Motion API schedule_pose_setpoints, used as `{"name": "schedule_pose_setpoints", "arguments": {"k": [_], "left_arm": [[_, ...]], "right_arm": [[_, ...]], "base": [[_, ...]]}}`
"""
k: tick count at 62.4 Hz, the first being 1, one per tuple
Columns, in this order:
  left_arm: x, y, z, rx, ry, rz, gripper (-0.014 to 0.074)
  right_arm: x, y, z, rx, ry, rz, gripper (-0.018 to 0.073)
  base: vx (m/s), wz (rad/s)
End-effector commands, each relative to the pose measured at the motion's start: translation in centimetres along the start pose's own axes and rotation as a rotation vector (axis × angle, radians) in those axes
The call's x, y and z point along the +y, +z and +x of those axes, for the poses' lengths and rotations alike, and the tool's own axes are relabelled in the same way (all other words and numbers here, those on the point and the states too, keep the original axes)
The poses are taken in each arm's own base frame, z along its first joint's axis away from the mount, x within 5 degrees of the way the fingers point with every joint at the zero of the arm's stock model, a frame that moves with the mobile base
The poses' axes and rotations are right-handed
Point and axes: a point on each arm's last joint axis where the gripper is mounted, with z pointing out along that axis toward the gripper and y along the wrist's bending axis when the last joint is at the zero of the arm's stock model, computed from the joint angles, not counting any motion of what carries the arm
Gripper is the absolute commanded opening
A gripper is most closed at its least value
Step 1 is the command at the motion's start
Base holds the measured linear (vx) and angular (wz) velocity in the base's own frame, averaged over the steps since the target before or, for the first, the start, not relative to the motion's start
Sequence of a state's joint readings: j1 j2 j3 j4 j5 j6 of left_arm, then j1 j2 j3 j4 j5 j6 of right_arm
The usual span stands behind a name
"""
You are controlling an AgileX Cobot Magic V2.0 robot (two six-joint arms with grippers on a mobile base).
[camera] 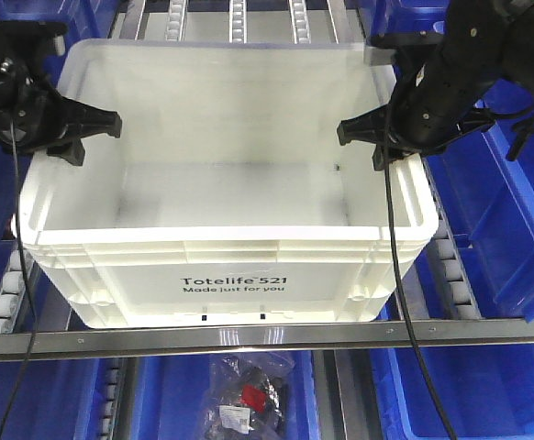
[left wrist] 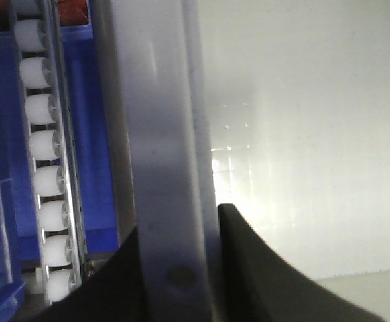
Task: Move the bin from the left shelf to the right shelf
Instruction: 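Close both grippers on the opposite side rims of the tote, then lift the tote with both grippers and pull it off the shelf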
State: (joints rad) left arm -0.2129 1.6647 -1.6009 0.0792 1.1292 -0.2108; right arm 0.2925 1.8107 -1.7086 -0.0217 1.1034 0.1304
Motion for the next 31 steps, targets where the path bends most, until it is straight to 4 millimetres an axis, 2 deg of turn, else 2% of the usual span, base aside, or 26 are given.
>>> {"name": "schedule_pose_setpoints", "arguments": {"k": [1, 31], "left_arm": [[0.6, -4.2, -0.5, -0.158, 0.022, -0.013, 0.0125], [0.6, -6.0, 0.2, -0.161, 0.012, 0.013, 0.0125]], "right_arm": [[-0.4, -5.1, -0.8, -0.179, -0.026, 0.006, 0.0074], [-0.4, -8.3, -0.2, -0.245, -0.018, -0.014, 0.0074]], "base": [[0.00, 0.00], [0.00, 0.00]]}}
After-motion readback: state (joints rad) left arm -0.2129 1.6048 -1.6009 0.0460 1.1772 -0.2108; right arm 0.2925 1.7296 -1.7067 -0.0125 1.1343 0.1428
